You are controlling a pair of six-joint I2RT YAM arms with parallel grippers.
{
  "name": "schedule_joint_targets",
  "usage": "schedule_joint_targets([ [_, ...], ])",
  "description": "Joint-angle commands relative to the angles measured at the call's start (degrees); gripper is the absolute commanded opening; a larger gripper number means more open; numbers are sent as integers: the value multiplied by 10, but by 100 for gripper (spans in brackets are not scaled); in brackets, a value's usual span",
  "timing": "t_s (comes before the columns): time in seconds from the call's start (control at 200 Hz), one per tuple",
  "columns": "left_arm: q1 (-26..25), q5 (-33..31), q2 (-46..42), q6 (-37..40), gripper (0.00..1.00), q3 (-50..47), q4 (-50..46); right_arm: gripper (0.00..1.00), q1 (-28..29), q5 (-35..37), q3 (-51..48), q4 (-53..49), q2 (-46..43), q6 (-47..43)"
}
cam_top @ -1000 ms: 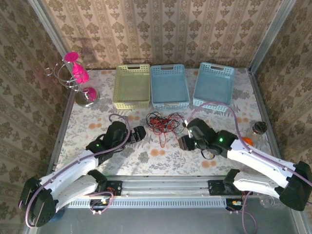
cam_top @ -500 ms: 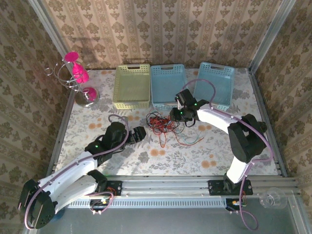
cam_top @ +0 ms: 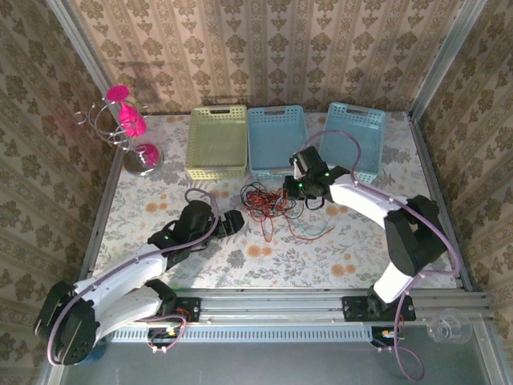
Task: Untangle the cables
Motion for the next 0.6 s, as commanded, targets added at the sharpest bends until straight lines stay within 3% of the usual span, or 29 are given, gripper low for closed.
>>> schedule_joint_targets([
  [0.0,2,17,17,-5,91,13,23,0,11,13,6,-10,-46,-10],
  [0.39,2,6,-4,-3,91,15,5,0,57,18,134,-80,-72,-46],
  [0.595,3,-5,-24,-1,91,10,-7,0,90,31,151,-94,-102,-53],
])
